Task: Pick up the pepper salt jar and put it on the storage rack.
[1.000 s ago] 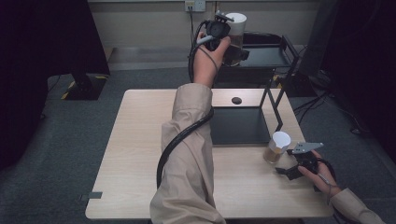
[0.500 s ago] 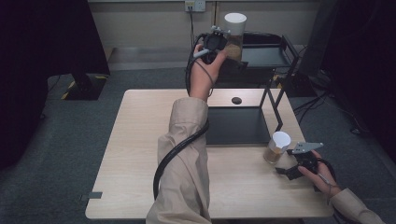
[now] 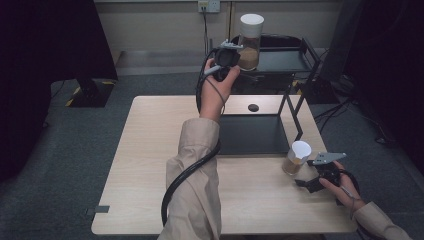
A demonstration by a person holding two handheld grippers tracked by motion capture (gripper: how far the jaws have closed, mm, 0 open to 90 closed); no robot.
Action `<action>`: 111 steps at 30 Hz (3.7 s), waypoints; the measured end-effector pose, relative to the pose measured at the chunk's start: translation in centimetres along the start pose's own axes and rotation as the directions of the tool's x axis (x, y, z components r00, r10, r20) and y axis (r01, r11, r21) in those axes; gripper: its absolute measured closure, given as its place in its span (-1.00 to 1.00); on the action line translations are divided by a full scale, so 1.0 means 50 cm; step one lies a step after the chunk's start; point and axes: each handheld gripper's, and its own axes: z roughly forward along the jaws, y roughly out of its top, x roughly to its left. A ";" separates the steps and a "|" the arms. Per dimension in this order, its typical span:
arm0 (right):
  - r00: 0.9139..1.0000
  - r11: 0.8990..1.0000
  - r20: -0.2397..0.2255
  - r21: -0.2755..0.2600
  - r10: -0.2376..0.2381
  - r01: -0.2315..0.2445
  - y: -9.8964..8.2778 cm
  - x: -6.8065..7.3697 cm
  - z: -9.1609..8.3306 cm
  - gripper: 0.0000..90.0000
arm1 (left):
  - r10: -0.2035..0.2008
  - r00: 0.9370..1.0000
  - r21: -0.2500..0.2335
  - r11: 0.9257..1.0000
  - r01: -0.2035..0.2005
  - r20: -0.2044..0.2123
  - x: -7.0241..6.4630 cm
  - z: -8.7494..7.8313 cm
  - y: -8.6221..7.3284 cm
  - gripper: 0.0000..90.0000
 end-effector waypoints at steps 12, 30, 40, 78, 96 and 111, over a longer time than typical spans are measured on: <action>1.000 1.000 0.000 -0.001 0.002 -0.002 0.000 0.000 0.000 -1.00 | 0.004 1.000 0.004 1.000 -0.004 0.027 0.002 -0.009 -0.044 -0.99; 1.000 1.000 0.000 -0.001 0.002 -0.002 0.000 0.000 0.000 -1.00 | 0.011 0.999 0.014 1.000 -0.012 0.044 0.004 -0.009 -0.123 -0.99; 1.000 1.000 0.000 -0.001 0.002 -0.002 0.000 0.000 0.000 -1.00 | 0.005 0.999 0.029 1.000 -0.006 0.047 0.007 -0.012 -0.170 -0.99; 1.000 1.000 0.000 -0.001 0.002 -0.002 0.000 0.000 0.000 -1.00 | -0.045 0.997 0.091 0.995 0.038 0.067 0.013 -0.007 -0.355 -0.98; 1.000 1.000 0.000 -0.001 0.002 -0.002 -0.001 0.000 0.000 -1.00 | -0.103 0.994 0.117 0.988 0.099 0.022 0.017 -0.039 -0.463 -0.98; 1.000 1.000 0.000 -0.001 0.002 -0.002 -0.001 0.000 0.000 -1.00 | -0.112 0.994 0.157 0.981 0.112 -0.008 0.010 -0.045 -0.529 -0.98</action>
